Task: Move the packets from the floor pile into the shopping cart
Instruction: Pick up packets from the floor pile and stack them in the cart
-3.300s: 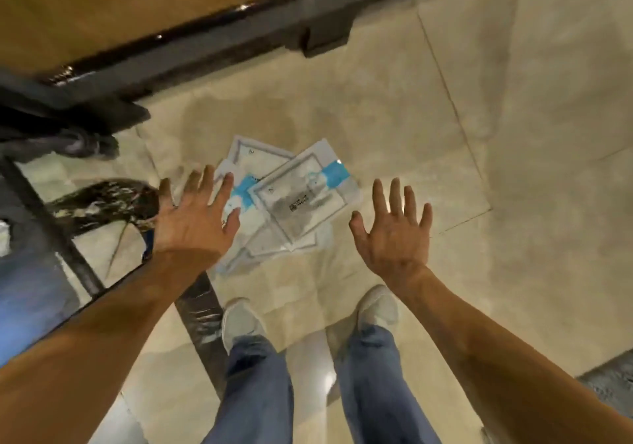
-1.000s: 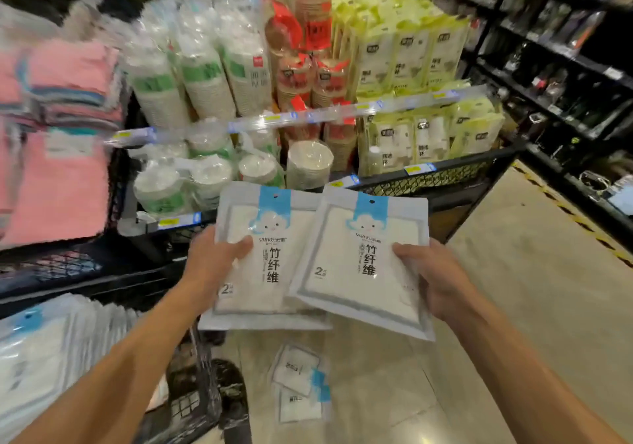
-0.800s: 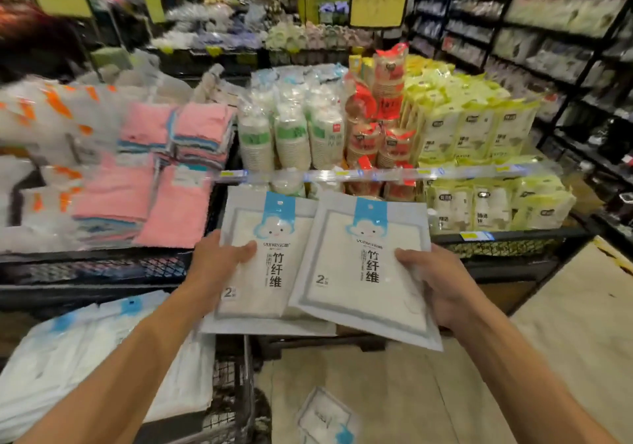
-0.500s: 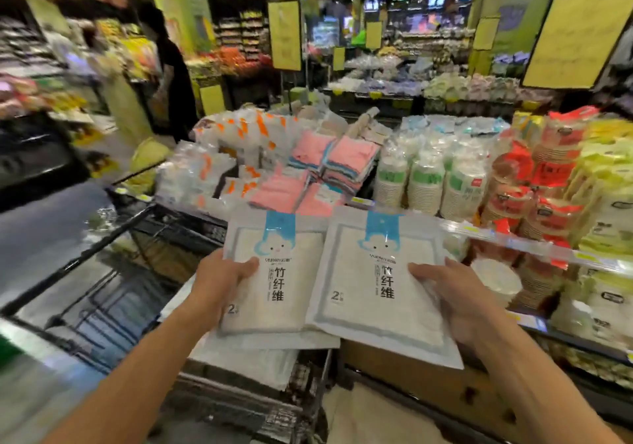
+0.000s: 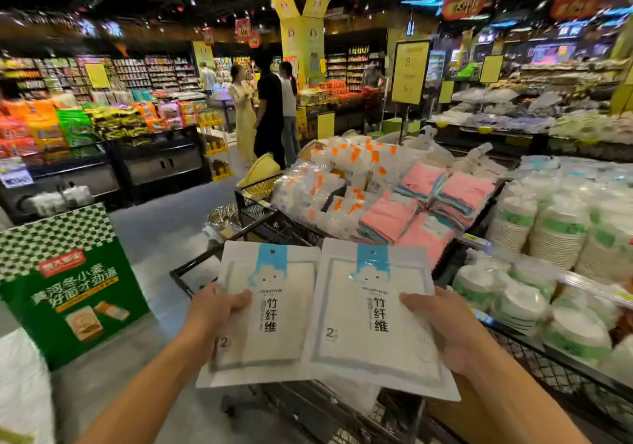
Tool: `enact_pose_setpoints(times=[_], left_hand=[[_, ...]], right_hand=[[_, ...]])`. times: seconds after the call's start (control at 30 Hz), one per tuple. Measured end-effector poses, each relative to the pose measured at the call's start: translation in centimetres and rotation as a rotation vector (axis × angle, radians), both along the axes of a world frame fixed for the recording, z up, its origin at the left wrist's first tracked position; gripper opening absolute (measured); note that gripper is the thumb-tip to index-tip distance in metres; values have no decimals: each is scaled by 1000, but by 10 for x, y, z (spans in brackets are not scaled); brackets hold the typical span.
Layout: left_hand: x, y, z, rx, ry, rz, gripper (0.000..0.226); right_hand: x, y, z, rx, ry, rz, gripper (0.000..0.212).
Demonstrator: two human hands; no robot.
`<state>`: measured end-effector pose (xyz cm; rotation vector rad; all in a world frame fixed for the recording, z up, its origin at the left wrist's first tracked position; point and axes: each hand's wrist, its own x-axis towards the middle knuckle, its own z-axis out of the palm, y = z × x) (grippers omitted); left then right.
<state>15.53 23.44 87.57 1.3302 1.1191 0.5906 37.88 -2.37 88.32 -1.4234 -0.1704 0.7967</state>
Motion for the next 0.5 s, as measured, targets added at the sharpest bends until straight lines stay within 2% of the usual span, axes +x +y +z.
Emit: enact_pose_setpoints(times=[0.1,0.2,0.4,0.5], left_hand=[[-13,37,1,-27,-22,-33,32],[-20,77,0,-8,-27,-62,24],[-20,142,-7,-45,-31,-125,35],[-8,167,-10,-34,-10,-151,29]], right_hand=[[-18,34,2,25,-2,-23,23],[-30,70,1,30,-8,-48,26],[-35,122,-4,26,19,-116,29],[-28,141,-5,10,15,-140,27]])
